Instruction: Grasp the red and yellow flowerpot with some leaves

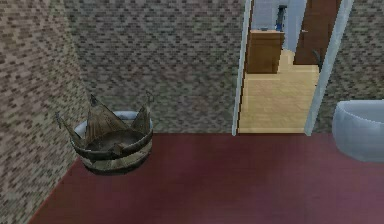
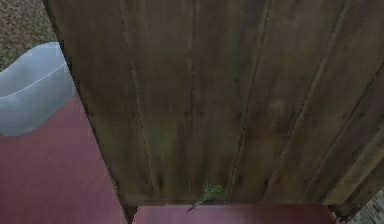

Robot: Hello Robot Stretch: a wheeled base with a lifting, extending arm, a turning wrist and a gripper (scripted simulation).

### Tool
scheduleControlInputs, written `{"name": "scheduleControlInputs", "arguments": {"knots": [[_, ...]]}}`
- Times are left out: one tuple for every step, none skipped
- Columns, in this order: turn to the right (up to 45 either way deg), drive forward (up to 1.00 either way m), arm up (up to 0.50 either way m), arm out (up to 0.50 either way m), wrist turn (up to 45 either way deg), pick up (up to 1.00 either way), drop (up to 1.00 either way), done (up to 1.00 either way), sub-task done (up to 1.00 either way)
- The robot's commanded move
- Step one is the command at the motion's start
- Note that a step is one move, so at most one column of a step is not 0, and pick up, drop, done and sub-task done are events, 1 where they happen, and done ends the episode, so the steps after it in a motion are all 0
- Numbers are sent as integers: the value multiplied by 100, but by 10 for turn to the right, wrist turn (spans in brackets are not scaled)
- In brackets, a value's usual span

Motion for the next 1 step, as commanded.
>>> {"name": "scheduleControlInputs", "arguments": {"knots": [[0, 0, 50, 0, 0, 0, 0, 0, 0]]}}
